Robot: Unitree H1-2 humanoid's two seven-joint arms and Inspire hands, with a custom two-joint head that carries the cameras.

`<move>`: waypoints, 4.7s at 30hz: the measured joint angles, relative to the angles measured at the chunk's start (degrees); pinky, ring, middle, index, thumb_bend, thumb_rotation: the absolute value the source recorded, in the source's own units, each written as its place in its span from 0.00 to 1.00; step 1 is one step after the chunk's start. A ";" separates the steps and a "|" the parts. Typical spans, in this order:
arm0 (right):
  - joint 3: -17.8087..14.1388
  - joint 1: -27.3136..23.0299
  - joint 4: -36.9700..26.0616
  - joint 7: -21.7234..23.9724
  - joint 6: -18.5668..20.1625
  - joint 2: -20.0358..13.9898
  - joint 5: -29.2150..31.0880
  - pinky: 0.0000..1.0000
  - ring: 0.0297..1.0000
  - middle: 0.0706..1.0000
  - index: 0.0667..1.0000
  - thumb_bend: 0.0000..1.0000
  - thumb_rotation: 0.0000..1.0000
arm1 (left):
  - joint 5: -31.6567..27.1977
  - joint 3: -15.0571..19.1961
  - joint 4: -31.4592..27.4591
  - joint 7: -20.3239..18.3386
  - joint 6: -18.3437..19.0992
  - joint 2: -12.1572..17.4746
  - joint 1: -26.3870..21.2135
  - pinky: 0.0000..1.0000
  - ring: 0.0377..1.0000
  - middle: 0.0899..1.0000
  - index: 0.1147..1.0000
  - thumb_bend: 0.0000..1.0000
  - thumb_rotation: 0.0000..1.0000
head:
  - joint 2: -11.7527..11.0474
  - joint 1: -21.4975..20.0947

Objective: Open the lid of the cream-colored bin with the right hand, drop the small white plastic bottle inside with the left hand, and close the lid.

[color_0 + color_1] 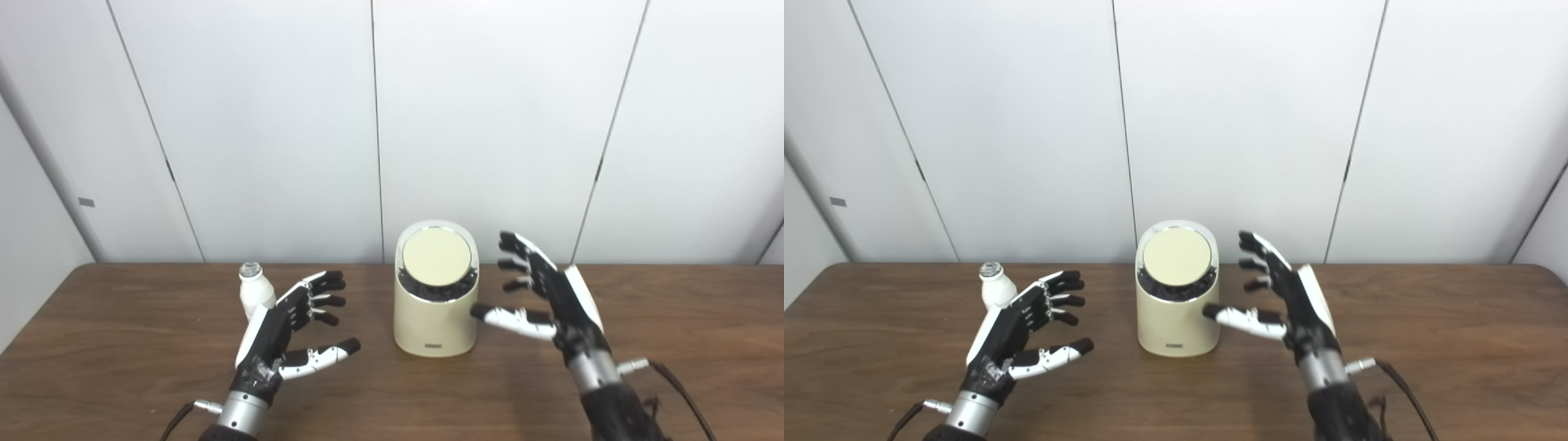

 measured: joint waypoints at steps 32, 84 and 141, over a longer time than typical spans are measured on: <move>5.78 -13.39 4.74 2.30 13.91 -1.32 -8.78 0.64 0.80 0.85 0.89 0.86 0.35 | 1.94 -0.97 2.06 0.11 -0.97 -0.32 -0.52 0.59 0.68 0.76 0.78 0.74 0.04 | 0.70 0.09; 20.71 -21.16 10.85 3.11 15.62 -5.04 -31.65 0.60 0.75 0.87 0.85 0.93 0.12 | 1.32 -1.39 -2.18 -0.18 1.62 -0.98 -0.35 0.61 0.69 0.77 0.79 0.73 0.06 | 3.78 1.14; -9.33 8.78 11.18 4.40 -17.25 -2.03 17.68 0.84 0.86 0.93 0.92 0.79 0.16 | 3.37 -2.62 -1.91 0.15 -0.51 -1.63 0.19 0.53 0.63 0.73 0.76 0.70 0.02 | -0.44 16.16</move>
